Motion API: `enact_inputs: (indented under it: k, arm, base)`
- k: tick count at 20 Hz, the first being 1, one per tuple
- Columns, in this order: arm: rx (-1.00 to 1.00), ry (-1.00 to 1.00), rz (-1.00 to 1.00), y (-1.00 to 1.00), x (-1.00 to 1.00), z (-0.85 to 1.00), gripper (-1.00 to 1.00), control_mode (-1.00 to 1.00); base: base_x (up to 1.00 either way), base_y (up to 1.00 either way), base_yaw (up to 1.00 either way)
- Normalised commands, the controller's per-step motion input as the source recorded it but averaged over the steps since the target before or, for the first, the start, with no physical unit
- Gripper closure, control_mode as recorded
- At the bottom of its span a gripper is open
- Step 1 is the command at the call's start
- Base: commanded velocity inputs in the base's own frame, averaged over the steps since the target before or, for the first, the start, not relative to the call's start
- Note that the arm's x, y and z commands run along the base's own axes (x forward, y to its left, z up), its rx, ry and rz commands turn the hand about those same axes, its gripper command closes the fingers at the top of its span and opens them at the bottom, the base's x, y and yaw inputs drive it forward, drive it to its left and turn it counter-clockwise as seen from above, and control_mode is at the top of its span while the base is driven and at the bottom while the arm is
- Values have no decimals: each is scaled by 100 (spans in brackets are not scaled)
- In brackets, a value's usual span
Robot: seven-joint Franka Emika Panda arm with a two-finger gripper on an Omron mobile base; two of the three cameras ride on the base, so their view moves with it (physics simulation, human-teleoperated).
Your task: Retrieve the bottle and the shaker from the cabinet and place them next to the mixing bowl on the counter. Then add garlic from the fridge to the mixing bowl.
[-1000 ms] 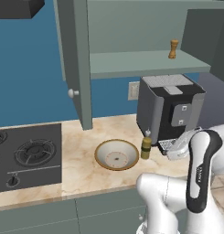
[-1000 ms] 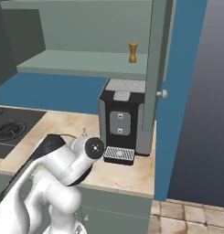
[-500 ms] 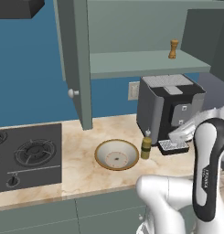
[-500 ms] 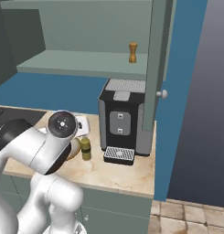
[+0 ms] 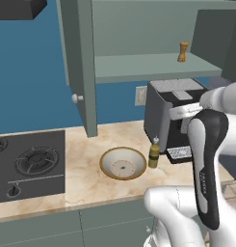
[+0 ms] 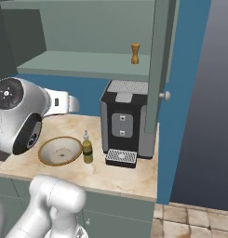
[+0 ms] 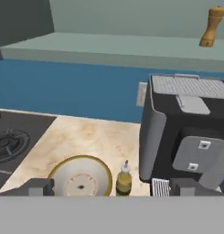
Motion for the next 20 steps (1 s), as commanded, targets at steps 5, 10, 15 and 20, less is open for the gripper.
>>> enact_inputs:
  k: [5,10,15,20]
  arm:
    - [2,-17,-26,4,34,33,-100,-100]
    - [15,-12,-20,-14,87,12,-100,-100]
    - [11,1,-7,-53,63,43,-100,-100]
    - [1,5,0,-47,3,47,-100,-100]
  base:
    - [0,0,0]
    - [0,0,0]
    - [0,0,0]
    - [0,0,0]
